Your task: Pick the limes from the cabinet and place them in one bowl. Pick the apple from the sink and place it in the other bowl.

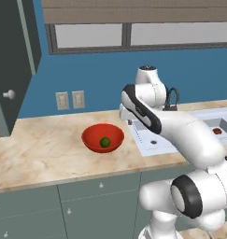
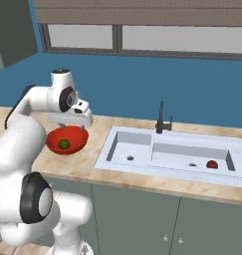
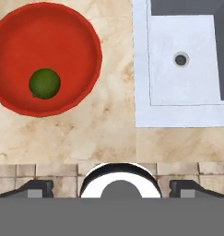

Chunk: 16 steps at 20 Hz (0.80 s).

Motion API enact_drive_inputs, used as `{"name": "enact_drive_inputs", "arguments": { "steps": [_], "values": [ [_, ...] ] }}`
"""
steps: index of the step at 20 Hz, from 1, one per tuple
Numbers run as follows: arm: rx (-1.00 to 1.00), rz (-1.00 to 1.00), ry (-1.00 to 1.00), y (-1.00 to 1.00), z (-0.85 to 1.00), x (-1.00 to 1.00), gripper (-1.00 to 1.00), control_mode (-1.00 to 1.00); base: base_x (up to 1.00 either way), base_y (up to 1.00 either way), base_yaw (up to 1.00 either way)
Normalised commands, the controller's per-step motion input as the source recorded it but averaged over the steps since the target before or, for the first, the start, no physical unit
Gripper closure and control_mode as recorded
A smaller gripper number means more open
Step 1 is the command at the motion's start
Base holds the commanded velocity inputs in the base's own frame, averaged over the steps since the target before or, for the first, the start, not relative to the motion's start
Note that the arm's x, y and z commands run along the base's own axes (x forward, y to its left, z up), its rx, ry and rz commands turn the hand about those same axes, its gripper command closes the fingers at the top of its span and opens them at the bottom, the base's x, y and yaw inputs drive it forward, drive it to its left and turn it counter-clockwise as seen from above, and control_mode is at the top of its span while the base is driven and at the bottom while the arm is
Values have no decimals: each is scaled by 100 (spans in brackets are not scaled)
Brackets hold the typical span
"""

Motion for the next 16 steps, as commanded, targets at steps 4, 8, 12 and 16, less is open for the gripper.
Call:
{"name": "enact_drive_inputs", "arguments": {
  "steps": [4,8,12,16],
  "values": [
    [3,-4,-11,-12,6,-74,-100,-100,0,0,0],
    [5,0,-11,-13,0,-87,-100,-100,0,0,0],
    [6,2,-17,-5,0,-100,-100,-100,0,0,0],
    [0,3,-7,-5,31,-64,-100,-100,0,0,0]
  ]
}}
